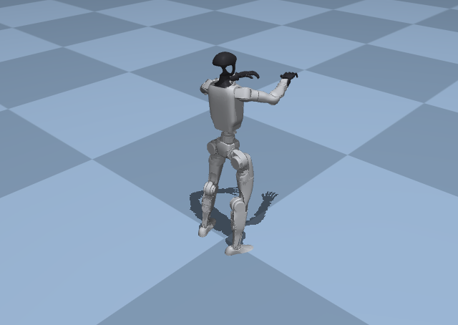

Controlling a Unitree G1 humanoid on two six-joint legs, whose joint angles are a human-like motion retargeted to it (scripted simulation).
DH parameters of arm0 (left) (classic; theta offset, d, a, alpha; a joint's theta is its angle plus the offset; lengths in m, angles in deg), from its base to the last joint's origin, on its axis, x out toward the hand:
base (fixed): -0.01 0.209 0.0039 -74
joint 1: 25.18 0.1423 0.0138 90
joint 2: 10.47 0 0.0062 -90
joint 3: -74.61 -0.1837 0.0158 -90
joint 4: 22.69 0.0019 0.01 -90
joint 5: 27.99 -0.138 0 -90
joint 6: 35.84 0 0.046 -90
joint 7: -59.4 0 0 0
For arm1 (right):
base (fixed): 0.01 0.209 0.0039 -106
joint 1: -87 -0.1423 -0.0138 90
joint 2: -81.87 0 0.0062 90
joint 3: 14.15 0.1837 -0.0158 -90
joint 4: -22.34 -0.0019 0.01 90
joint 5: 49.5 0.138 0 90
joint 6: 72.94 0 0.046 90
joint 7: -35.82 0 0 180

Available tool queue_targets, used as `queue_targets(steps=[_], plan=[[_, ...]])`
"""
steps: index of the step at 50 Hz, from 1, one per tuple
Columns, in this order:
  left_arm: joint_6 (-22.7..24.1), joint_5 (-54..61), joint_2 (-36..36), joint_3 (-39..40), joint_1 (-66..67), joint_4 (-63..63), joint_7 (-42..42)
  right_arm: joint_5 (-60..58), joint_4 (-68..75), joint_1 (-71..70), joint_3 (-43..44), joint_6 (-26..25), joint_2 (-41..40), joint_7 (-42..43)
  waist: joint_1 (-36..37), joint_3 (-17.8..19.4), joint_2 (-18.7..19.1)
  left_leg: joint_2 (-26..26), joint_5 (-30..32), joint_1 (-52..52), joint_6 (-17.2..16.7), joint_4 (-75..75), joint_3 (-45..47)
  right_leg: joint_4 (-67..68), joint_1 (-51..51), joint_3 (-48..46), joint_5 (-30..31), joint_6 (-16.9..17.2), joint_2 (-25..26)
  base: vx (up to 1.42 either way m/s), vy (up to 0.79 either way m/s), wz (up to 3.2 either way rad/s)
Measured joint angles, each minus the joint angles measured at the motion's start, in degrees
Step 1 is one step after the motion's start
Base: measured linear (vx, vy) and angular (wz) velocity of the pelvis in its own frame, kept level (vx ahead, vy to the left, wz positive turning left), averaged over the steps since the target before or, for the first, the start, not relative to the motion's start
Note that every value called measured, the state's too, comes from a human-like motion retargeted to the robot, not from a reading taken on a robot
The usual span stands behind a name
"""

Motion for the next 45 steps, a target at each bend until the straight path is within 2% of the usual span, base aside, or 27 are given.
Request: queue_targets(steps=[5, 9, 14, 18, 25, 30, 33, 37, 40, 45], plan=[[0.36, 3.91, -1.02, -1.53, -0.13, -6.05, -7.68, 1.11, 15.41, -3.37, -1.75, -1.90, -1.31, -2.94, 2.92, -0.72, -0.38, -0.10, 0.27, -0.80, -0.58, 0.10, -2.79, -0.03, 1.24, -2.97, -0.31, -0.53, -0.30, 0.02, 0.00, 0.58], [2.05, 4.13, -1.02, -2.55, -0.16, -8.82, -6.24, 1.49, 15.74, -1.85, -0.76, -1.27, -0.22, 0.82, 3.57, -1.16, -0.30, -0.21, 0.42, -1.08, -0.86, 0.14, -3.66, -0.16, 1.69, -3.96, -0.39, -0.57, -0.44, 0.02, 0.00, 0.22], [3.76, 2.72, -1.56, -2.79, -0.59, -9.64, -0.24, 0.46, 2.83, 3.10, 0.70, 1.82, 2.96, 7.16, 1.94, -0.95, 0.51, -0.29, 0.35, -0.74, -0.91, 0.13, -3.06, -0.25, 1.68, -3.39, -0.43, -0.26, -0.49, 0.01, 0.00, -0.09], [3.12, 1.18, -2.70, -2.53, -1.96, -6.90, 3.57, 0.10, -11.07, 6.65, 0.71, 4.66, 5.28, 8.67, -1.38, -0.48, 1.73, -0.21, 0.06, -0.13, -0.69, 0.16, -1.37, -0.27, 1.17, -1.66, -0.41, 0.10, -0.33, 0.01, -0.01, -0.42], [-3.95, 0.68, -6.12, -2.88, -8.12, 6.58, 2.34, 8.46, -35.58, 13.60, 3.89, 4.91, 7.12, -0.42, -9.60, 0.77, 4.29, 0.34, -0.42, 1.16, -0.07, 0.09, 3.02, -0.32, -0.49, 2.61, -0.05, 0.60, 0.66, 0.00, -0.02, -0.61], [-9.45, 0.97, -8.39, -5.18, -15.03, 22.25, 0.37, 15.39, -49.29, 18.86, 6.15, 2.81, 7.15, -6.71, -16.03, 1.15, 5.94, 0.85, -0.38, 1.87, 0.18, -0.26, 6.35, -0.40, -2.04, 5.59, 0.39, 0.60, 1.76, 0.00, -0.03, -0.64], [-10.54, 1.01, -9.44, -8.07, -19.35, 32.96, 1.14, 17.73, -54.96, 21.31, 6.65, 3.06, 7.62, -7.42, -19.48, 1.21, 6.84, 1.04, -0.29, 2.25, 0.15, -0.50, 8.13, -0.47, -2.85, 7.12, 0.64, 0.60, 2.34, 0.01, -0.02, -0.57], [-9.54, 1.64, -10.52, -12.23, -23.27, 44.52, 3.31, 18.80, -58.91, 23.80, 7.16, 4.78, 8.45, -5.67, -22.89, 1.29, 7.84, 1.21, -0.23, 2.70, 0.00, -0.57, 10.09, -0.60, -3.61, 8.79, 0.95, 0.60, 2.92, 0.02, -0.01, -0.47], [-7.71, 1.89, -10.40, -13.84, -23.63, 47.26, 5.08, 18.27, -59.50, 25.44, 8.12, 5.99, 8.82, -3.95, -24.19, 1.40, 8.32, 1.28, -0.30, 2.97, -0.07, -0.37, 11.12, -0.72, -3.86, 9.69, 1.16, 0.60, 3.16, 0.02, 0.00, -0.34], [-3.67, 0.82, -7.58, -11.36, -18.33, 36.62, 7.98, 15.50, -57.70, 27.74, 11.25, 7.29, 7.96, -1.52, -23.60, 1.44, 8.44, 1.35, -0.61, 3.22, -0.04, 0.29, 11.63, -0.79, -3.68, 10.21, 1.32, 0.60, 3.15, 0.01, 0.00, -0.09]])
